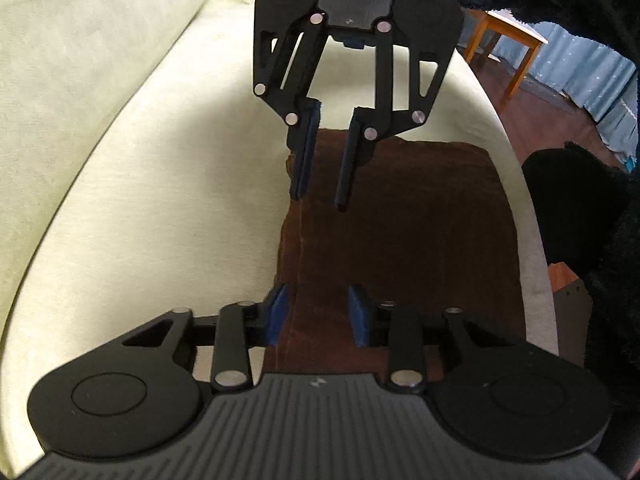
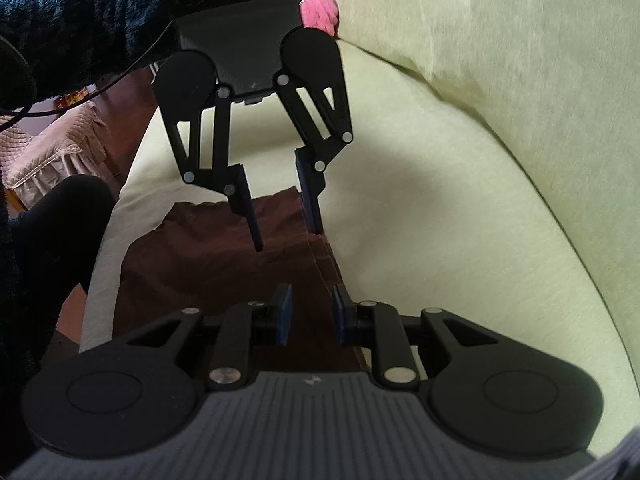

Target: Fold clothes

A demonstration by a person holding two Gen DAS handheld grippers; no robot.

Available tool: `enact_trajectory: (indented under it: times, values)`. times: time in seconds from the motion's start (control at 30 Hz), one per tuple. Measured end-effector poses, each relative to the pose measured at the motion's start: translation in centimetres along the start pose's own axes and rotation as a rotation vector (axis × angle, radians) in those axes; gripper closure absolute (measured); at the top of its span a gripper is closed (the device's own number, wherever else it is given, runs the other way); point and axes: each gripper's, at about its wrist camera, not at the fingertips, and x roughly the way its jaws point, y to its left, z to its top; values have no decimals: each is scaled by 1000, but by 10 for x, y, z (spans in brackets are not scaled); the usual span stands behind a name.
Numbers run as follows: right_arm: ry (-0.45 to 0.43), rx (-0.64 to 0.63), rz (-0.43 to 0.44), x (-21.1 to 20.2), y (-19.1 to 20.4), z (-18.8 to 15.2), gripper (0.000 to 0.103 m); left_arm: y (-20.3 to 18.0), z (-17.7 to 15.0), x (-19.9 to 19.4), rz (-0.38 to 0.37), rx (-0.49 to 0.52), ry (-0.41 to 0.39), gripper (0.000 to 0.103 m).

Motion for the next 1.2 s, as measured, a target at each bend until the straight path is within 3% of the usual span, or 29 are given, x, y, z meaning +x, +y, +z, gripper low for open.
enact_trajectory:
  times: [0.37,0.7,0.8,1.07,1.2]
  values:
    - [32,-8,25,10,-6,-2,90,-1,-7,15,0,6,35,79]
    - [26,-49,39,12,-5,3,102,-20,-13,12,62,72,12,95]
    - [18,-62,19,13,1,3,102,-25,-16,7,87,87,4,102]
    - [14,-90,-58,7,6,5,103,-28,-13,4,161,80,-2,103]
    - [-38,-90,-59,-2,9,4,103,-36,-13,1,174,96,3,103]
